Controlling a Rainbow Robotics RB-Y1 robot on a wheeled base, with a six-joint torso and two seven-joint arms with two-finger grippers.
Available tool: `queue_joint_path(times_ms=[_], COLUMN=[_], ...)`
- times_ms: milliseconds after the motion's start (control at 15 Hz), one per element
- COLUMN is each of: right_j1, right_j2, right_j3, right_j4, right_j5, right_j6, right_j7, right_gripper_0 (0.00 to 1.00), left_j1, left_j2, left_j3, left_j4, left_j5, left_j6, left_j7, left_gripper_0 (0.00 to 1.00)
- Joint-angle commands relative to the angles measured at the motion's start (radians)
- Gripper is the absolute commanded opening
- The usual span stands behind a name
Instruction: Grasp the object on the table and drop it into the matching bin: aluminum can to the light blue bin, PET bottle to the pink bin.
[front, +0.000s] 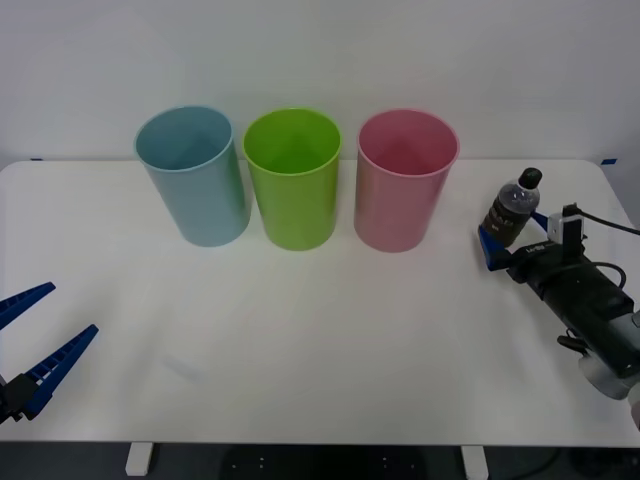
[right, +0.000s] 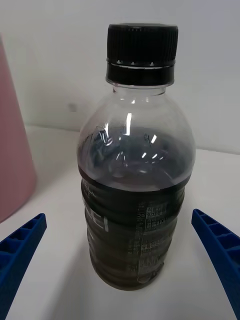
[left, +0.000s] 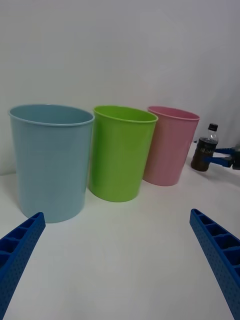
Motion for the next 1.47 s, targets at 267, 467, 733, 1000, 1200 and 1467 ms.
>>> queue_joint_path(times_ms=[267, 467, 733, 1000, 1200, 1467], right_j1=[-0.032, -0.052, -0.065, -0.065, -0.065, -0.065], right_j2=[0.009, 0.012, 0.012, 0.012, 0.012, 0.012], right_j3=[0.028, 0.063, 0.092, 0.092, 0.092, 0.112], right_j4=[0.000, 0.000, 0.000, 0.000, 0.000, -0.002], right_j5=[-0.007, -0.033, -0.059, -0.060, -0.060, -0.068], right_j6=[0.088, 0.156, 0.205, 0.206, 0.206, 0.237], right_j7=[0.010, 0.013, 0.022, 0.030, 0.038, 0.033], right_gripper_0=[1.00, 1.00, 1.00, 1.00, 0.56, 0.00], left_j1=[0.000, 0.000, 0.000, 0.000, 0.000, 0.000], left_j2=[0.000, 0.000, 0.000, 0.000, 0.000, 0.000], left_j3=[0.000, 0.000, 0.000, 0.000, 0.000, 0.000], left_j4=[0.000, 0.000, 0.000, 0.000, 0.000, 0.000], left_j5=[0.000, 0.000, 0.000, 0.000, 0.000, 0.000], left_j6=[0.000, 0.000, 0.000, 0.000, 0.000, 0.000], left_j7=[0.000, 0.000, 0.000, 0.000, 0.000, 0.000], left_gripper_0=[1.00, 1.00, 1.00, 1.00, 1.00, 1.00])
